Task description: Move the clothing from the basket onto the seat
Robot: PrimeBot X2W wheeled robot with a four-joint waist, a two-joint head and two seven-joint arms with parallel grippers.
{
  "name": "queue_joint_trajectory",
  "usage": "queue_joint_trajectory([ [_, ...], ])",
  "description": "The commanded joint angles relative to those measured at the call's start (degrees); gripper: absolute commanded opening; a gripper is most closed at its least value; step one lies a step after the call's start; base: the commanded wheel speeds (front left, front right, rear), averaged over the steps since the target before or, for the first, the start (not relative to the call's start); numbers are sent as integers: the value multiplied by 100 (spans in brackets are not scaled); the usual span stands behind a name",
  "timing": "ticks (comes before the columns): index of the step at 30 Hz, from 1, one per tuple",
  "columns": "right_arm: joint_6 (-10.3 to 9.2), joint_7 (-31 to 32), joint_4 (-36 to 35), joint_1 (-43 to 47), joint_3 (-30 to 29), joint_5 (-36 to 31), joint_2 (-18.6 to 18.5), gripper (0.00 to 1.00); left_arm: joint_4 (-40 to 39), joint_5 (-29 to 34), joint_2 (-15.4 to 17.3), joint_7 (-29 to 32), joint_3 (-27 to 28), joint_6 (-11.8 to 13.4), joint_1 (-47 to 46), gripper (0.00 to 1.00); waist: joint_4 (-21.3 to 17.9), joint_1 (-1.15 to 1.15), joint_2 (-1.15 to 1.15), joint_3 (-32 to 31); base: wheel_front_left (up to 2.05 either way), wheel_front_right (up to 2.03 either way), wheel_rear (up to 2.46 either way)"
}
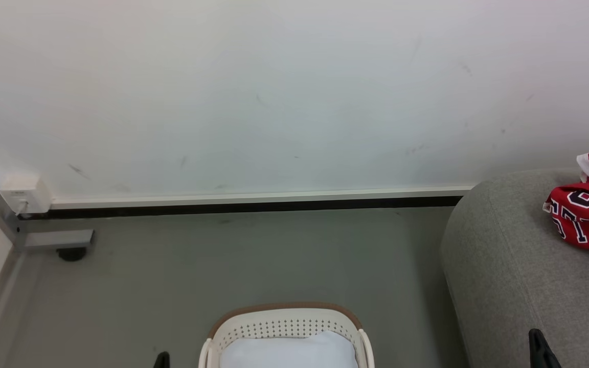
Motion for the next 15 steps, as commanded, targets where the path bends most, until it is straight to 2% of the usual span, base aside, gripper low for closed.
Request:
queue_joint_trajectory([
  [1, -1, 46, -107, -165, -28, 287, -42, 0, -105, -296, 14, 53, 56, -34, -163, 0, -1, 0, 0, 3, 0, 0, 0],
  [15, -3, 392, -169, -330, -72, 1663, -58, 0, -162, -1557, 20, 404, 255, -145, -357, 0, -6, 0, 0, 37, 0, 0, 0],
])
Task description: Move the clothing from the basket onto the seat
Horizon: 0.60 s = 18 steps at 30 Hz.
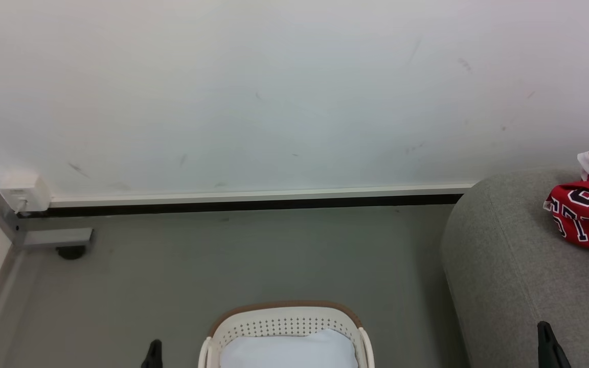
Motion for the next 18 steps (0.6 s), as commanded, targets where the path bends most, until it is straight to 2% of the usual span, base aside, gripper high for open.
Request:
queue_joint_trajectory([
  [1, -3, 59, -111, -199, -26, 273, -54, 0, -96, -260, 21, 47, 55, -42, -178, 0, -1, 0, 0, 4, 0, 0, 0],
  [18, -5, 422, -154, -369, -86, 1658, -70, 0, -148, -1523, 28, 408, 262, -155, -377, 0, -7, 0, 0, 45, 0, 0, 0],
])
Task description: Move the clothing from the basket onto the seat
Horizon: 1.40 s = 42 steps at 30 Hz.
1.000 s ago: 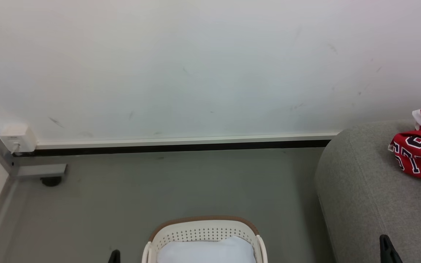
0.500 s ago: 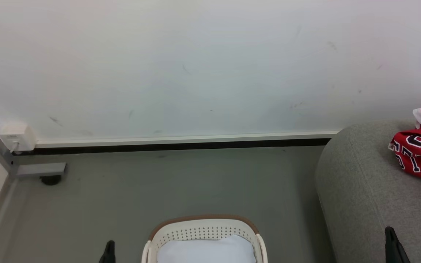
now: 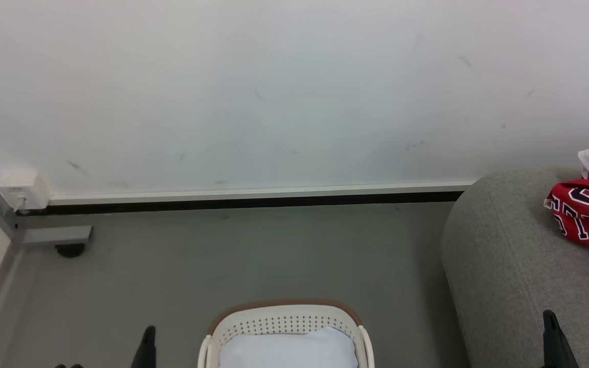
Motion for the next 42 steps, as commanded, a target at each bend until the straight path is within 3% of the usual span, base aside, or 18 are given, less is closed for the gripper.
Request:
queue_joint_trajectory([
  [1, -5, 30, -84, -158, -33, 158, -62, 0, -91, -169, 27, 36, 48, -33, -144, 0, 0, 0, 0, 2, 0, 0, 0],
  [42, -9, 684, -156, -462, -134, 2658, -89, 0, -172, -2449, 45, 689, 423, -242, -491, 0, -14, 0, 0, 101, 0, 0, 0],
])
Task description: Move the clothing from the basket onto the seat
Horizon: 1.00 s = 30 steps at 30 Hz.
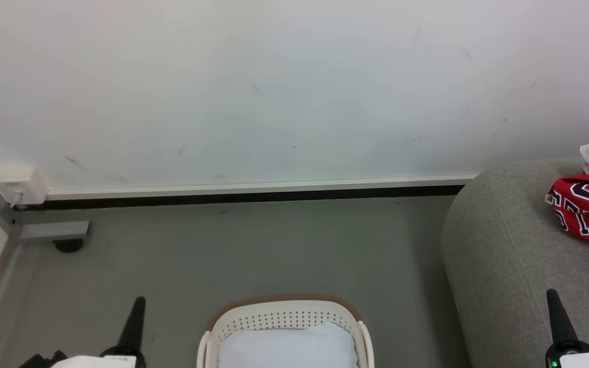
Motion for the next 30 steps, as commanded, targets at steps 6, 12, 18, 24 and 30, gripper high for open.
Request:
queue_joint_trajectory([
  [6, -8, 101, -62, -148, -31, 383, -63, 0, -56, -358, 43, 100, 83, -67, -138, 0, -2, 0, 0, 15, 0, 0, 0],
  [12, -9, 158, -68, -163, -41, 628, -65, 0, -64, -568, 45, 163, 115, -80, -168, 0, -4, 0, 0, 27, 0, 0, 0],
  [18, -9, 226, -75, -202, -53, 888, -67, 0, -73, -808, 47, 232, 157, -105, -204, 0, -6, 0, 0, 42, 0, 0, 0],
  [24, -10, 302, -84, -242, -65, 1148, -68, 0, -78, -1062, 48, 303, 198, -124, -238, 0, -8, 0, 0, 56, 0, 0, 0],
  [30, -11, 368, -89, -258, -76, 1411, -70, 0, -87, -1283, 48, 356, 237, -141, -269, 0, -10, 0, 0, 70, 0, 0, 0],
])
